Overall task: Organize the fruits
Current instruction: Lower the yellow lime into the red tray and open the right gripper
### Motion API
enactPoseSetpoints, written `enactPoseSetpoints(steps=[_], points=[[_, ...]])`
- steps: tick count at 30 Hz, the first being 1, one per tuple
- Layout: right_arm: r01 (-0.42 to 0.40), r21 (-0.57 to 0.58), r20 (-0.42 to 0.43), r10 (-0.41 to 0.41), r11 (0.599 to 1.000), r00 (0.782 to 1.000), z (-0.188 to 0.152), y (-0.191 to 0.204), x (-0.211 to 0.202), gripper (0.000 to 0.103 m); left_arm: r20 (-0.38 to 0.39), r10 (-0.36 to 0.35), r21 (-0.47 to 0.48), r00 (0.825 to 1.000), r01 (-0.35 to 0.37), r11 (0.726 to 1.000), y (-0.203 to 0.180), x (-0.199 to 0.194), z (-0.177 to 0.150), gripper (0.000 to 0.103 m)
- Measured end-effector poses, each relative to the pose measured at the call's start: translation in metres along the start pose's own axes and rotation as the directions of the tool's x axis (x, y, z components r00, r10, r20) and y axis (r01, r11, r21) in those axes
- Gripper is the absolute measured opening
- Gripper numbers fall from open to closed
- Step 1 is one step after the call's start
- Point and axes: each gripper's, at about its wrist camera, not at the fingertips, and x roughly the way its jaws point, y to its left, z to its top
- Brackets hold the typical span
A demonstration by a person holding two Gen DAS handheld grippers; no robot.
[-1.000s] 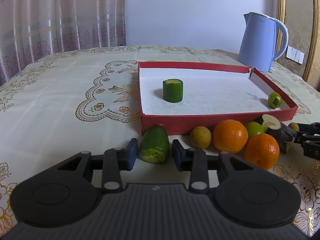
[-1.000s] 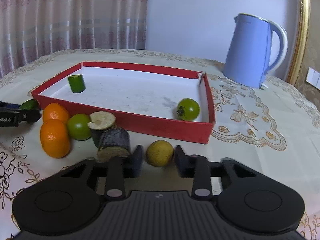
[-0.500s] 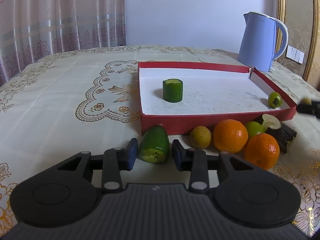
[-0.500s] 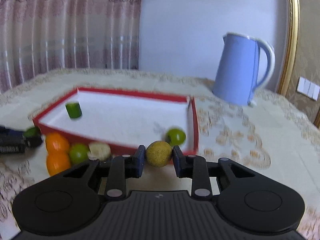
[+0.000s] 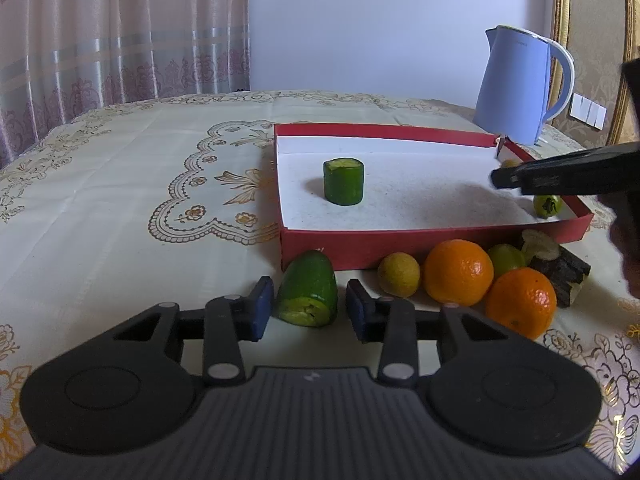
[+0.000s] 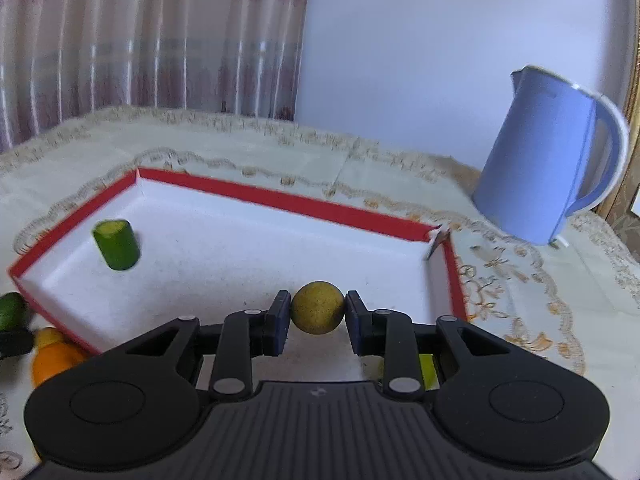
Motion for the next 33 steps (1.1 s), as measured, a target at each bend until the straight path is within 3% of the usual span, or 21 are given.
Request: enactPoseSetpoints(steps=[5, 9, 14, 19, 22, 25, 30, 33], points=[[0.0, 0.014, -0.045, 0.001, 1.0, 0.999, -0.003, 0.001, 0.019, 0.029, 0.0, -0.003, 0.0, 1.0, 0.003, 1.0, 0.0, 0.0, 0.0, 0.038], [0.022, -0.012, -0.021, -0.023, 1.0, 1.0, -0.005, 0.003, 0.015, 0.029, -0.001, -0.01, 0.002, 1.0, 0.01, 1.0, -0.001, 0.0, 0.0, 0.04], [0.022, 0.042, 0.009, -0.022, 0.999, 1.0, -0.008, -0.008, -0.007, 0.031, -0.002, -0.011, 0.005, 1.0, 0.011, 1.0, -0.002, 0.001, 0.0, 0.042], [0.034, 0.111, 0.049, -0.04, 0.993, 0.998, -0.028, -0.026, -0.042, 0.063, -0.003, -0.007, 0.011, 1.0, 0.007, 1.0, -0.003, 0.001, 0.0, 0.042], [0.039, 0.159, 0.073, -0.052, 0.986, 0.996, -0.043, -0.039, -0.065, 0.063, -0.003, -0.006, 0.012, 1.0, 0.006, 1.0, -0.003, 0.002, 0.0, 0.042], [-0.002, 0.206, 0.079, -0.014, 0.978, 0.997, -0.059, -0.05, -0.084, 0.063, -0.005, -0.017, 0.015, 1.0, 0.017, 1.0, -0.003, 0.002, 0.0, 0.046], [0.005, 0.16, 0.07, -0.016, 0.987, 0.997, -0.082, -0.044, -0.097, 0.063, -0.007, -0.007, 0.031, 1.0, 0.007, 0.999, -0.006, 0.002, 0.0, 0.047], [-0.049, 0.158, 0.053, 0.041, 0.986, 0.998, -0.089, -0.041, -0.098, 0.063, -0.008, -0.008, 0.032, 1.0, 0.008, 0.999, -0.006, 0.002, 0.0, 0.048]])
